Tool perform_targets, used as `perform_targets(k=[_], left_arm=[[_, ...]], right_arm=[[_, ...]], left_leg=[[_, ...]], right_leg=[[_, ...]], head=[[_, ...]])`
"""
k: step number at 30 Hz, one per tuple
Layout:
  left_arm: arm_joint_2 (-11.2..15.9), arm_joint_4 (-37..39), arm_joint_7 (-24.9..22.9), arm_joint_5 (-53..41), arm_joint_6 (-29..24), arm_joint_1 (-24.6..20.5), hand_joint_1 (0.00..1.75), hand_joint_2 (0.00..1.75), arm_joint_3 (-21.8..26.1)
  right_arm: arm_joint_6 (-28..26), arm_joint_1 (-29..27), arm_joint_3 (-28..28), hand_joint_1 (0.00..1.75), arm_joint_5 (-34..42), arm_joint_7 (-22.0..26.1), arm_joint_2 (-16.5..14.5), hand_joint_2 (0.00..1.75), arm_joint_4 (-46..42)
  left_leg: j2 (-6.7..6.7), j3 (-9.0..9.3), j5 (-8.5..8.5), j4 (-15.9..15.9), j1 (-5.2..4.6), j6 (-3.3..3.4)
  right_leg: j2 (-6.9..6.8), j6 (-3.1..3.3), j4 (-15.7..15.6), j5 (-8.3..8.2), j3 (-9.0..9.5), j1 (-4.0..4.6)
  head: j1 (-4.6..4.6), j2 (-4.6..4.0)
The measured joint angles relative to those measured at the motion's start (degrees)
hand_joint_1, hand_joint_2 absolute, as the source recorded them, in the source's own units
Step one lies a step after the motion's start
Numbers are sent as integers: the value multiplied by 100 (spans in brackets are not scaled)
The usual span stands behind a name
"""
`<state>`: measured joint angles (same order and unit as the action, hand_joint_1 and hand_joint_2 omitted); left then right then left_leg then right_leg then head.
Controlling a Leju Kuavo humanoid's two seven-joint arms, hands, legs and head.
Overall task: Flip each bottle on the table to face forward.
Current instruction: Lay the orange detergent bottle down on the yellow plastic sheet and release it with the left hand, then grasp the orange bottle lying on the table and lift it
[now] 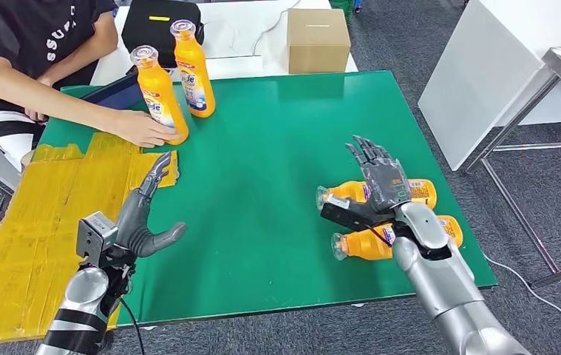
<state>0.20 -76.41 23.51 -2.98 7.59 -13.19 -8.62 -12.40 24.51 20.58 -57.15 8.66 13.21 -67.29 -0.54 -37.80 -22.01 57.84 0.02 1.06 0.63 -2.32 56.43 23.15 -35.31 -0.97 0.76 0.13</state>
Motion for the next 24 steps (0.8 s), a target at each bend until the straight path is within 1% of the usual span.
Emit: perform_targets(k=[5, 12, 24], left_arm=[[-51, 2, 8, 42, 22, 9, 0, 175, -1], [-90, 47, 8, 118, 25, 8, 0, 175, -2], [-111, 73, 7, 132, 28, 8, 0, 175, -2]], right_arm=[[14, 314, -32, 0, 21, 28, 162, 175, 569], [75, 560, -32, 0, -8, 58, 250, 175, 1175], [114, 645, -32, 0, -3, 86, 296, 175, 1509]], left_leg=[[-1, -1, 0, 0, -1, 0], [-1, -1, -1, 0, -1, 0], [0, -2, -1, 0, -1, 0]], right_leg=[[0, 0, -1, 0, 0, -1], [0, 0, -1, 0, -1, 0], [0, -1, -1, 1, -2, 0]], head=[[1, 0], [1, 0], [1, 0]])
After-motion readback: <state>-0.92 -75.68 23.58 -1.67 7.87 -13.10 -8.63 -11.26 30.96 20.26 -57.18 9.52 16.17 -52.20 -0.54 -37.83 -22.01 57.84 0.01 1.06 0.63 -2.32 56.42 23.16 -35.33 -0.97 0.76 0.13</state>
